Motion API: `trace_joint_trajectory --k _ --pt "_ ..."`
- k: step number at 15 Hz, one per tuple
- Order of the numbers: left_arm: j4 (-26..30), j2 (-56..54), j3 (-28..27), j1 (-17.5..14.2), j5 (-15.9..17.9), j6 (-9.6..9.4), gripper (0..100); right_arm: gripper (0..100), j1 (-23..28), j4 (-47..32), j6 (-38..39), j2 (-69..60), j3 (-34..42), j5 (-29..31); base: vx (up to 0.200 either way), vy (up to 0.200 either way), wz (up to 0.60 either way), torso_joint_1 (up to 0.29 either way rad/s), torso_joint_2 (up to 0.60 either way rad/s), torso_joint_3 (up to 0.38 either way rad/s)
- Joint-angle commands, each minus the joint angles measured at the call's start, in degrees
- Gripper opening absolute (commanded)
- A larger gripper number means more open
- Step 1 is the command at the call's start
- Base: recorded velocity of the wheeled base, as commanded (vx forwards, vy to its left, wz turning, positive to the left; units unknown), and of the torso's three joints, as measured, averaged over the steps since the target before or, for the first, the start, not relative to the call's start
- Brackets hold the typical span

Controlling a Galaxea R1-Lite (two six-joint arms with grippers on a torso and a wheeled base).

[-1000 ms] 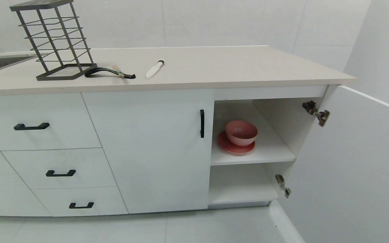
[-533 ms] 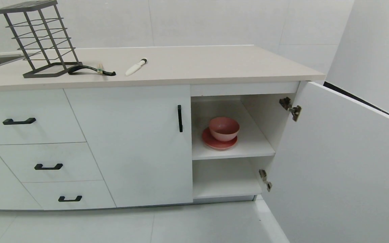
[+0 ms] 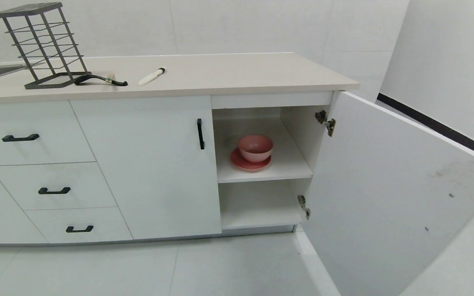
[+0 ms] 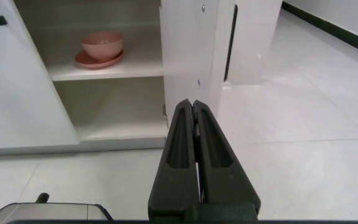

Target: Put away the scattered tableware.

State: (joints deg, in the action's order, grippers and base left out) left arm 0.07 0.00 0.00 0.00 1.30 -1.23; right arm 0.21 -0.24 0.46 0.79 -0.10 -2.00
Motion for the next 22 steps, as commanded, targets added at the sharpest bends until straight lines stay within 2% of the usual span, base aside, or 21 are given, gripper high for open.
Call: trace_joint_trajectory --k 1,10,13,18,19,20,21,22 --pt "0.0 0.0 0.0 0.0 0.0 0.00 100 0 0.0 0.0 -0.1 0.2 0.0 0.0 -0.200 0.000 0.00 0.002 0.00 0.007" --pt "-0.1 0.0 0.0 0.0 -0.1 0.09 100 0 0.0 0.1 0.1 0.2 0.0 -0.1 0.000 -0.200 0.00 0.002 0.00 0.004" --pt "-0.1 0.0 0.0 0.0 -0.2 0.09 100 0 0.0 0.1 0.2 0.2 0.0 -0.1 -0.200 0.000 0.00 0.007 0.00 0.001" --pt "-0.1 0.0 0.0 0.0 -0.1 0.09 100 0 0.0 0.3 -1.9 0.2 0.0 -0.4 0.000 0.000 0.00 0.000 0.00 0.000" --pt "-0.1 0.0 0.0 0.0 -0.1 0.09 100 0 0.2 3.7 -0.6 0.4 -2.9 -0.4 0.000 0.000 0.00 0.000 0.00 0.000" --pt "0.0 0.0 0.0 0.0 -0.1 0.09 100 0 2.0 9.5 0.6 4.4 -11.5 -1.5 0.000 -0.200 0.00 0.012 0.01 0.002" --pt "0.0 0.0 0.0 0.0 -0.1 0.09 100 0 2.8 10.6 0.4 9.4 -14.9 -4.3 0.000 -0.200 0.00 -0.007 0.01 0.007" --pt "-0.1 0.0 0.0 0.0 -0.1 0.09 100 0 3.7 10.6 -1.3 16.4 -17.7 -10.7 0.000 -0.200 0.00 0.002 0.00 -0.002"
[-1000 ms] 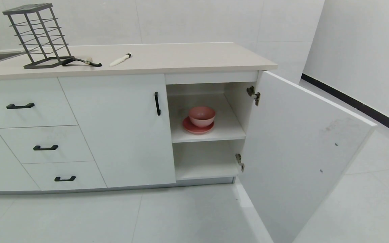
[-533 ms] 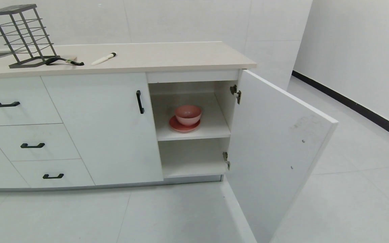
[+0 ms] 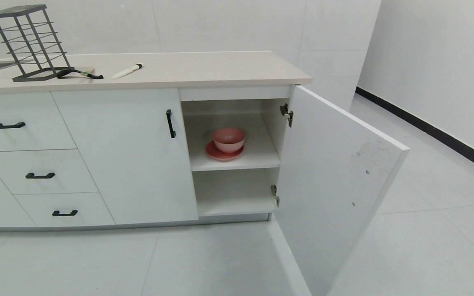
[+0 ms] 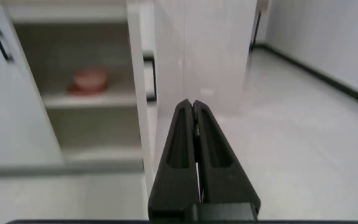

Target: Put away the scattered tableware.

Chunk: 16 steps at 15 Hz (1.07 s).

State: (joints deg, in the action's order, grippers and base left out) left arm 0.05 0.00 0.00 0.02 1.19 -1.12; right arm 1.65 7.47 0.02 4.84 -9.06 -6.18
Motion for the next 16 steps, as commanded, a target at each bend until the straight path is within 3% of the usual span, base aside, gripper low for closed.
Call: trace_joint_trajectory --k 1,4,6,8,10,11,13,16 --pt "0.0 0.0 0.0 0.0 0.0 -0.02 100 0 2.2 2.9 -3.9 19.2 -9.2 -10.2 0.000 0.000 0.00 0.000 0.00 0.000" --pt "0.0 0.0 0.0 0.0 0.0 -0.02 100 0 1.1 3.4 -6.4 37.0 -14.1 -13.2 0.000 0.000 0.00 0.000 0.00 0.000" --pt "0.0 0.0 0.0 0.0 0.0 -0.02 100 0 -5.2 6.7 -7.0 46.2 -15.0 -13.9 0.000 0.000 0.00 0.000 0.00 0.000" --pt "0.0 0.0 0.0 0.0 0.0 0.07 100 0 -9.6 16.2 -7.3 55.0 -13.6 -14.5 0.000 0.000 0.00 0.000 0.00 0.000" --pt "0.0 0.0 0.0 0.0 0.0 0.07 100 0 -10.4 25.2 -10.0 61.4 -11.0 -18.6 0.000 0.000 0.00 0.000 0.00 0.000" --pt "0.0 0.0 0.0 0.0 -0.1 0.24 100 0 -9.5 34.0 -11.3 66.1 -7.4 -20.3 0.000 0.000 0.00 0.000 0.00 0.000" --pt "-0.1 0.0 0.0 0.0 -0.1 0.42 100 0 -9.1 43.5 -11.4 71.4 -4.1 -20.4 0.000 0.000 0.00 0.000 0.00 0.000" --pt "0.0 0.0 0.0 0.0 -0.1 0.42 100 0 -8.8 47.2 -11.5 73.7 -4.0 -20.4 0.000 0.000 0.00 0.000 0.00 0.000"
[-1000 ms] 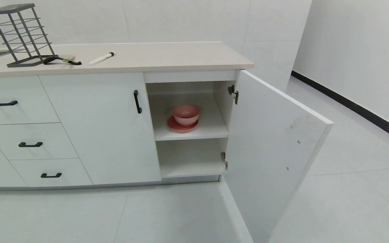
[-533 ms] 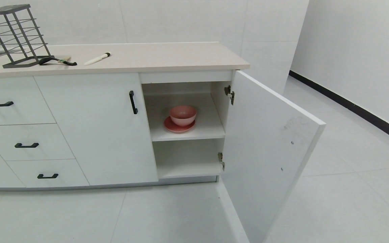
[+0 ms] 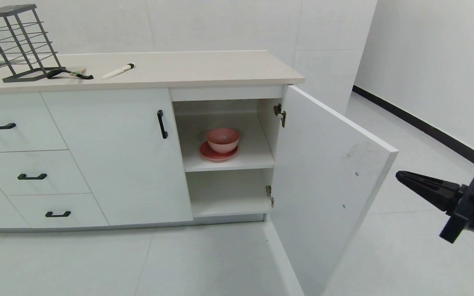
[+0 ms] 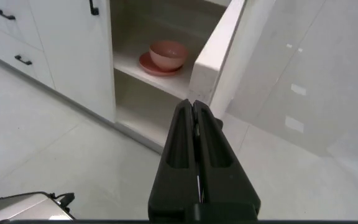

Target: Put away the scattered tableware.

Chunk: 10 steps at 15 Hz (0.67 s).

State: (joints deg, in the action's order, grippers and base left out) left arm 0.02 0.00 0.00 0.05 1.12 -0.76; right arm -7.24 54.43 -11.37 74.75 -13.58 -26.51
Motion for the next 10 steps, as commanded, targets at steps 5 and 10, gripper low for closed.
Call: trace_joint_trajectory --k 5,10 --pt "0.0 0.0 0.0 0.0 0.0 0.05 100 0 2.8 0.1 -0.1 2.6 1.9 0.1 0.000 0.000 0.00 0.000 0.00 0.000" --pt "0.0 0.0 0.0 0.0 0.0 0.05 100 0 3.9 1.2 -0.1 5.0 0.3 0.1 0.000 0.000 0.00 0.000 0.00 0.000"
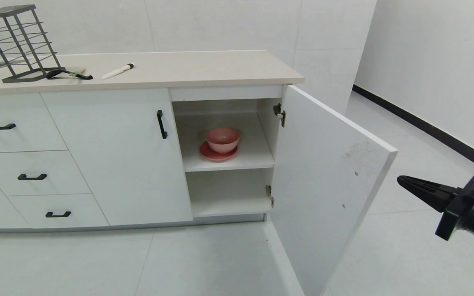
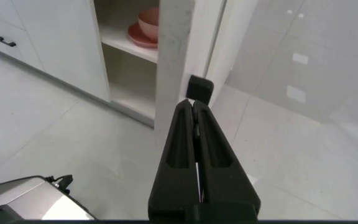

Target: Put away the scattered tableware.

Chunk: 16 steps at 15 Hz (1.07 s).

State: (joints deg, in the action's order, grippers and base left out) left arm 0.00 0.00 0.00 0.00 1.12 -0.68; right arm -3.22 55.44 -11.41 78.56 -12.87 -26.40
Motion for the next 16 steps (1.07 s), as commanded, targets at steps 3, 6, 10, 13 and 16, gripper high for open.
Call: trace_joint_trajectory --k 3,6,10,13,16 --pt "0.0 0.0 0.0 0.0 0.0 -0.02 100 0 -0.4 9.8 -0.3 9.7 -0.4 -0.4 0.000 0.000 0.00 0.000 0.00 0.000" --pt "0.0 0.0 0.0 0.0 0.0 -0.02 100 0 -0.4 25.8 -0.2 22.5 -0.6 -1.9 0.000 0.000 0.00 0.000 0.00 0.000" --pt "0.0 0.0 0.0 0.0 0.0 -0.02 100 0 -3.3 29.1 -0.2 24.7 -0.8 -5.7 0.000 0.000 0.00 0.000 0.00 0.000" --pt "0.0 0.0 0.0 0.0 0.0 -0.02 100 0 -8.9 29.3 -0.3 24.6 -0.8 -5.5 0.000 0.000 0.00 0.000 0.00 0.000" --pt "0.0 0.0 0.0 0.0 0.0 -0.02 100 0 -13.7 29.3 -0.2 24.8 -2.7 -4.9 0.000 0.000 0.00 0.000 0.00 0.000"
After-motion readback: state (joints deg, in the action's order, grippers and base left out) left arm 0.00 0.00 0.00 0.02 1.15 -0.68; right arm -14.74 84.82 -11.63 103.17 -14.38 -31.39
